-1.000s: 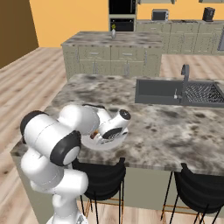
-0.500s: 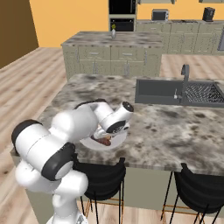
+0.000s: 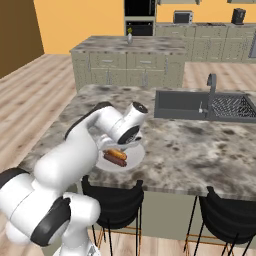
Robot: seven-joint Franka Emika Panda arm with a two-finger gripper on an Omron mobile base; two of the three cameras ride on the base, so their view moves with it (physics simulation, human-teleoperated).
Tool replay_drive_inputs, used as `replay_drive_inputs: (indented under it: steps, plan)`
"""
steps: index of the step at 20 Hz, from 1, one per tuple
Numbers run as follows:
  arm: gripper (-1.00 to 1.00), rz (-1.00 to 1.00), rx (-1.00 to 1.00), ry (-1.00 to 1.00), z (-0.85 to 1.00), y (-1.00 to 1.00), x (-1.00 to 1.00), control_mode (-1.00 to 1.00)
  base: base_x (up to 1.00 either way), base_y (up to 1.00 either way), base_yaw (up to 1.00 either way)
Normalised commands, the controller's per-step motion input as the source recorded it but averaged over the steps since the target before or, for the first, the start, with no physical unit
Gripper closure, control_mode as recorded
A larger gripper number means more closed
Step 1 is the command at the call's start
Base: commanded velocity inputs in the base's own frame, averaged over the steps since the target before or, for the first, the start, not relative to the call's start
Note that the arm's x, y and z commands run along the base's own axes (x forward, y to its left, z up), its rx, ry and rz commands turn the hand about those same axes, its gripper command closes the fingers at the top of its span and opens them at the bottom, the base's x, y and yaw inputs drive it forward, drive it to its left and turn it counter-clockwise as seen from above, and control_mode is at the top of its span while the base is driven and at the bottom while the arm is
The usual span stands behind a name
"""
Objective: Move the hot dog bun to the plate on the dining table and place the condiment next to that plate. Then navigate to the fridge and take the sausage and place it on the plate as well.
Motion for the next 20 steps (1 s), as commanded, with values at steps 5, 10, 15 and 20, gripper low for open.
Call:
replay_drive_inputs:
  steps: [5,10,15,20]
  plan:
    - [-1.0,-0.04,-0.02,0.05,0.53,0.31,-0.71,-1.0,0.0,0.0,0.0]
    - [-1.0,-0.05,-0.02,0.03,0.49,0.27,-0.69,-1.0,0.0,0.0,0.0]
    - [-1.0,-0.13,-0.05,0.0,0.56,0.18,-0.56,-1.0,0.0,0.0,0.0]
    - [-1.0,-0.16,-0.06,-0.12,0.42,0.06,-0.62,-1.0,0.0,0.0,0.0]
